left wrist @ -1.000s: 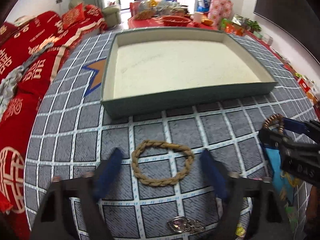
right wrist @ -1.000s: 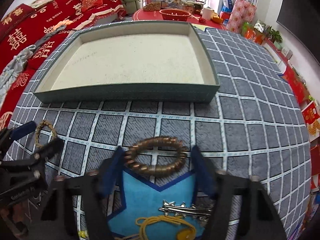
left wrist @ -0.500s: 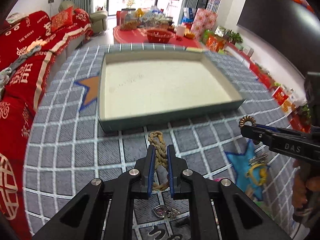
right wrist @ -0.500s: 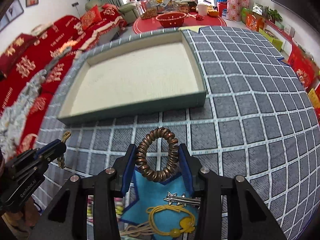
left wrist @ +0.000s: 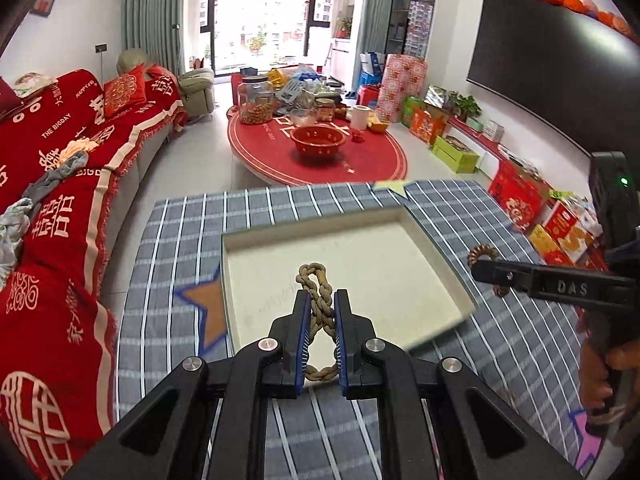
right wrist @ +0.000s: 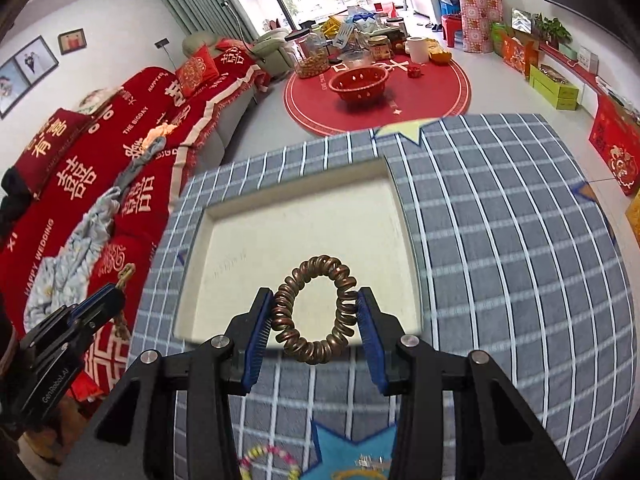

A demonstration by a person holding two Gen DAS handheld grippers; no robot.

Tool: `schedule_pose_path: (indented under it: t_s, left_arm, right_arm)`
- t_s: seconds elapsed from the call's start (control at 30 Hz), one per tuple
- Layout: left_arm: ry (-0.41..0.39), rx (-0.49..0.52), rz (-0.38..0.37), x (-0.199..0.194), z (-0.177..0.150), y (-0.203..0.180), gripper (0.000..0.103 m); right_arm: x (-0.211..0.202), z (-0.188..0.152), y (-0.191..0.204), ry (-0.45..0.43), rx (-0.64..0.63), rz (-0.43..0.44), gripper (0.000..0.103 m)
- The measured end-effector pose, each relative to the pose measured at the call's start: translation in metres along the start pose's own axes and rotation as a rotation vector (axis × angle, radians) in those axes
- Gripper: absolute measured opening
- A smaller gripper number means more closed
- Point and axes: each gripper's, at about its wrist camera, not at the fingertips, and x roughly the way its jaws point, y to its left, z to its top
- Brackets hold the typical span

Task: Organize jewelry
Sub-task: 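Carry both bracelets up and over into the grey tray, then open both tools to drop the bracelets onto the tray bottom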

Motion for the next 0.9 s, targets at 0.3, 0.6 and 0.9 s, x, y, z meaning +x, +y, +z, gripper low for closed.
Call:
schedule_pose_path:
  t_s: [0.3, 0.6, 0.9]
  left_arm:
    - [0.077, -0.038, 0.072, 0.098, 0.033, 0.018, 0.025]
    - [0.158, -0.026, 0.105, 0.169, 0.018, 0.022, 0.025]
    - [0.221, -0.012, 0.141, 0.186, 0.01, 0.014, 0.025]
  right_arm:
    - [0.067, 0.051, 0.005, 0.035, -0.031, -0.022, 0.046]
    - [0.145, 0.055, -0.014, 0.11, -0.015, -0.093, 0.046]
    - [0.159, 0.045, -0.009, 0.112, -0.108, -0.168, 0.062]
